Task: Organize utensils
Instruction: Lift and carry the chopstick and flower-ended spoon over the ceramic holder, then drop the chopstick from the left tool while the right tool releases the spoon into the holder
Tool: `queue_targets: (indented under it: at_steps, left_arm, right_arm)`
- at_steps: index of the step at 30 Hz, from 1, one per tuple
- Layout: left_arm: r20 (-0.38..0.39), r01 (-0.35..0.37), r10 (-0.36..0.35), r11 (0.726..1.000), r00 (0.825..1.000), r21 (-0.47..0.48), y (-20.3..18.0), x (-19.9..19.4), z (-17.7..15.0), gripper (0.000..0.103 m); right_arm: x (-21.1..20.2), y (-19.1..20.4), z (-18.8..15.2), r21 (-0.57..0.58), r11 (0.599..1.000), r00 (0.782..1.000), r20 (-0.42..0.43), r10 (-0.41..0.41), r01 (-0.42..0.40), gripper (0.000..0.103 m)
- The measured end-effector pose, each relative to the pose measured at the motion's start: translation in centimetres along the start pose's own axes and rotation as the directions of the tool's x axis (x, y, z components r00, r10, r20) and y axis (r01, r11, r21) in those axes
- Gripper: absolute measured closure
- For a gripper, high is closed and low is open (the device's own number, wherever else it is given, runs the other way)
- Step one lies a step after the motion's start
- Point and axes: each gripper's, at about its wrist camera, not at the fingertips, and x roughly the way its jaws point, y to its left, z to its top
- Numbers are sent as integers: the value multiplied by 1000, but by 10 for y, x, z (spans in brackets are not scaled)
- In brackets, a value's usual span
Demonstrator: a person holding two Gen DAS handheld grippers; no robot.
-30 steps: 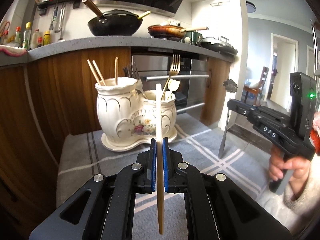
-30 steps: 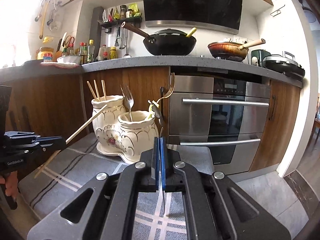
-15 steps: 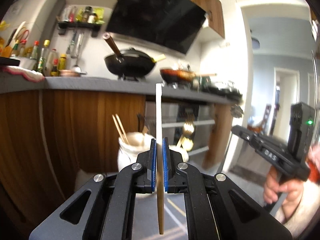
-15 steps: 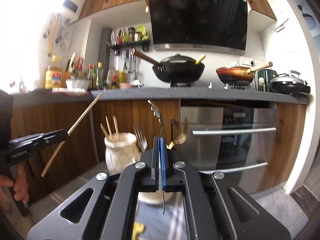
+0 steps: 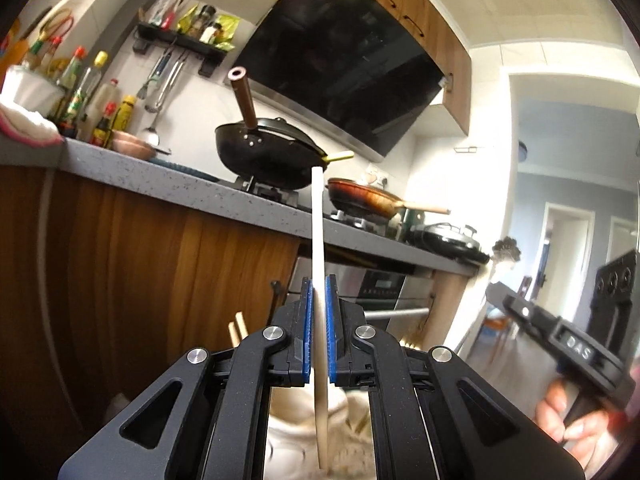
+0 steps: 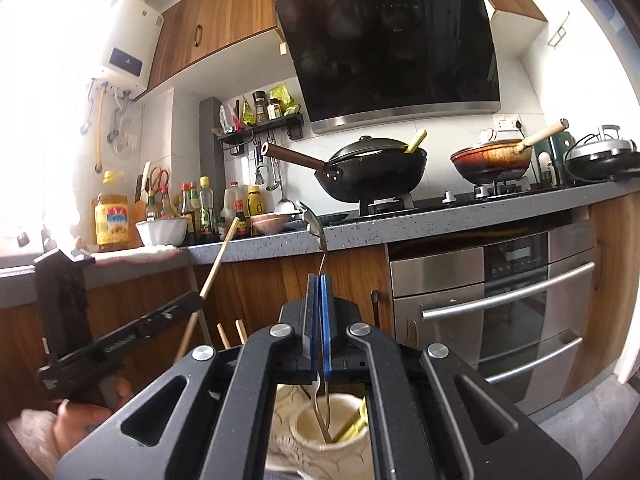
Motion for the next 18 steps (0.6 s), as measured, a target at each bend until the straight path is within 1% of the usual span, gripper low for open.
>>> queue_targets:
  at_steps: [4,8,13,18]
  left_arm:
    - [1,-8,8,1000,1000,-24,13,24,-1,96]
    - [-4,8,-8,999,1000,-36,22,39,-5,96]
    - [-11,33,-33,999,999,-44,28,47,-16,96]
    - [-32,47,-48,998,998,-36,30,46,-22,96]
  right_arm:
    - [16,-11,-9,31,1000,1000,-19,-4,4,102]
    - [30,-17,-21,45,999,998,-60,-7,9,102]
    - [39,-19,-34,41,999,995,-97,-7,11,102]
    - [43,-20,-40,35,999,994,-113,-8,12,102]
